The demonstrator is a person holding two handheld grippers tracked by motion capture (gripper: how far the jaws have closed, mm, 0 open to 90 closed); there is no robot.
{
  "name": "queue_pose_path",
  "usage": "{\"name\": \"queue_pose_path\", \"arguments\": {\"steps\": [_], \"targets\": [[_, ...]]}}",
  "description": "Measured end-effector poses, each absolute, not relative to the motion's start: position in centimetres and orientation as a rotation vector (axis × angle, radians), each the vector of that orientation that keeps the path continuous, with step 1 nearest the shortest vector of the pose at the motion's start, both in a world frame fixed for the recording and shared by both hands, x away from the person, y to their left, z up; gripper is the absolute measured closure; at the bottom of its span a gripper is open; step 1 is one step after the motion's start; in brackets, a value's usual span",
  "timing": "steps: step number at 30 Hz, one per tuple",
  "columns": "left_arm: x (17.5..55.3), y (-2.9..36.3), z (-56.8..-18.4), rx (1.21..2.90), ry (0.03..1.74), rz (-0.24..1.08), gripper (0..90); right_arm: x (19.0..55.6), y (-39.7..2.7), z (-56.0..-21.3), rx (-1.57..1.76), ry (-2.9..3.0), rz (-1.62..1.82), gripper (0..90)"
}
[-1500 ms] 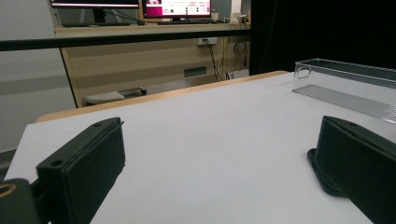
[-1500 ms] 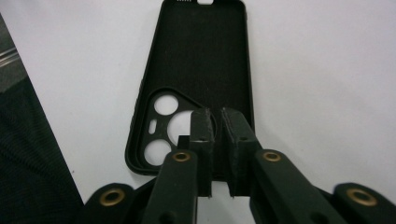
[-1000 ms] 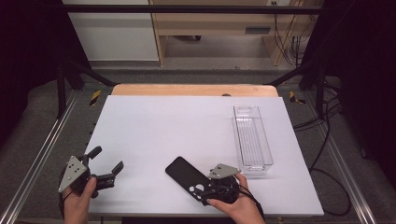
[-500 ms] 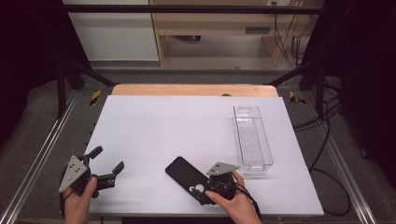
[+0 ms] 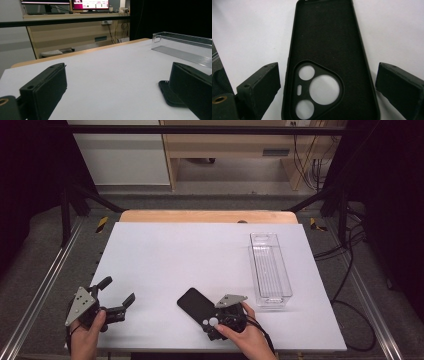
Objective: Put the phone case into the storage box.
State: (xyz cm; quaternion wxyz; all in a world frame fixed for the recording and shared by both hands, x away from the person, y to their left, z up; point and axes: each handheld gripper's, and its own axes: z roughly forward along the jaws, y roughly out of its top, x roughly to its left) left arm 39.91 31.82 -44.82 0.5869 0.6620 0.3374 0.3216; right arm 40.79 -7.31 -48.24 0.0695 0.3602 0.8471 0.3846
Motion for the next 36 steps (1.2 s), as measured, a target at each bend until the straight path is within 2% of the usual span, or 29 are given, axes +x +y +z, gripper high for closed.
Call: {"name": "queue_pose_path", "arguments": {"steps": [6,13,20,36], "targets": [[39.7,30.7,-44.7,1.562,0.763,0.734,1.6,40.4,-6.1,-48.5,1.013,2.555,1.070,3.0],[39.3,29.9,-44.6,1.567,0.747,0.725,1.6,40.2,-5.8,-48.6,0.935,2.561,0.998,4.1],[39.4,29.5,-44.7,1.573,0.738,0.714,1.6,40.5,-6.3,-48.3,0.923,2.582,0.991,12.5],[39.0,28.8,-44.6,1.596,0.712,0.720,1.7,40.5,-6.2,-47.8,0.905,2.579,0.951,16.6]]}}
